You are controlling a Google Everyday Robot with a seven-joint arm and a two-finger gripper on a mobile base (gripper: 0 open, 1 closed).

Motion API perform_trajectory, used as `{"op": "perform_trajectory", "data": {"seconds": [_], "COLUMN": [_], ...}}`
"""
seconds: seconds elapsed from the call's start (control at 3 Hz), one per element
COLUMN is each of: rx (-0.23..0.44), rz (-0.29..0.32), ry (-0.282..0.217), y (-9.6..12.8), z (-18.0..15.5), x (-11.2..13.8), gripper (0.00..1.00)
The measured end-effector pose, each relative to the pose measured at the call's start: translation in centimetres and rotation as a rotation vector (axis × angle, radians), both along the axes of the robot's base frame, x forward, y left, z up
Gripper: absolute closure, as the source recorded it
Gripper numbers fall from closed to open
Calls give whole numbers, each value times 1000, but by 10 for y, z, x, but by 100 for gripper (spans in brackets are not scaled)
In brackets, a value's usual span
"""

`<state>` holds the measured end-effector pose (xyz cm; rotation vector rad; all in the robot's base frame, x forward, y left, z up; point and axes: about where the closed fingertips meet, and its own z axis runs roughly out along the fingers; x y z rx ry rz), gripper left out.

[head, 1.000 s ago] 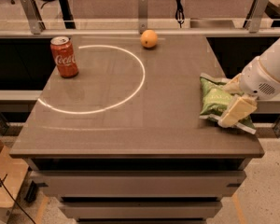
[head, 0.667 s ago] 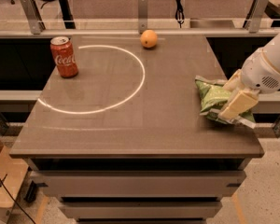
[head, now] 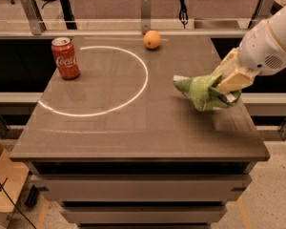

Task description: Move green jalapeno chip bag near coke can

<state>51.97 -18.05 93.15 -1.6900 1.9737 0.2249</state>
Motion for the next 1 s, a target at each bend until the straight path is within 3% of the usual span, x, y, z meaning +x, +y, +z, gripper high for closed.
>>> {"op": "perform_trajectory", "data": {"seconds": [0.67, 1.0], "rx": [30, 116], "rz": [-28, -5], "ry": [-7, -74], "y": [8, 42], "z": [0, 10], "x": [2, 17], "gripper": [100, 100]}}
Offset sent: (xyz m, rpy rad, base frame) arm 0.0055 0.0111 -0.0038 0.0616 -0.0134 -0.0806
